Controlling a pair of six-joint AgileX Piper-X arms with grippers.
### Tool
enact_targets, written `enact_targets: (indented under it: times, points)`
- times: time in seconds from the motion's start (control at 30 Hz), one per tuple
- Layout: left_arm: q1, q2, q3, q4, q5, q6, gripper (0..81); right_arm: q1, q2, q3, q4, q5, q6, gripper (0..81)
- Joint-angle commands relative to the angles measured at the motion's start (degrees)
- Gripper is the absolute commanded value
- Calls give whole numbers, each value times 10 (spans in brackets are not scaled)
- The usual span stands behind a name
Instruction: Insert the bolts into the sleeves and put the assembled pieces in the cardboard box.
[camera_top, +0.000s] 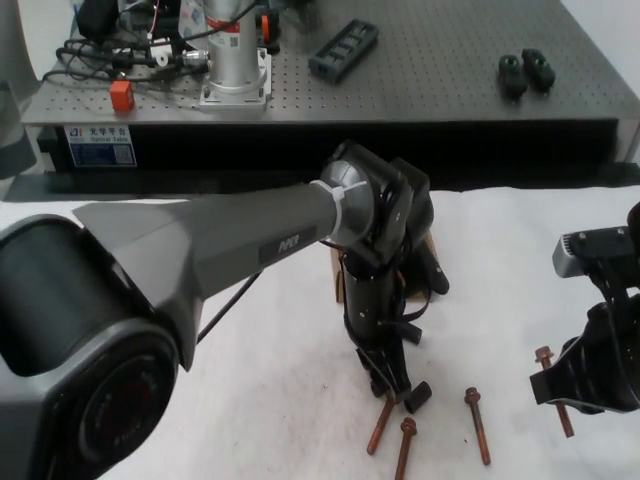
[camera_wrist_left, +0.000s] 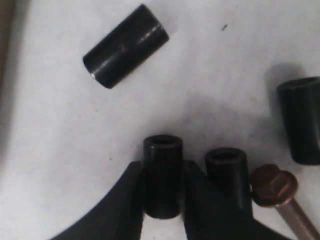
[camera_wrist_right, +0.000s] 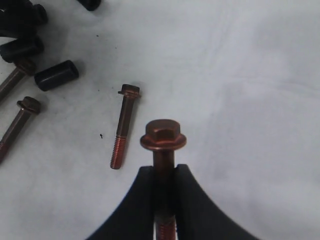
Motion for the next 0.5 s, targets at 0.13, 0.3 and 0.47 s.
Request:
enact_targets:
  times: [0.13, 0.3, 0.47]
  points:
    - [1, 3, 1, -5, 13, 15, 172, -2, -6, -2, -1, -9, 2, 37]
    - [1, -9, -1, -20, 12, -39, 7, -2, -17, -2, -22, -40, 16, 37]
    - [20, -91, 47, -45, 77, -156, 7, -2, -60, -2, -120, -143, 94, 37]
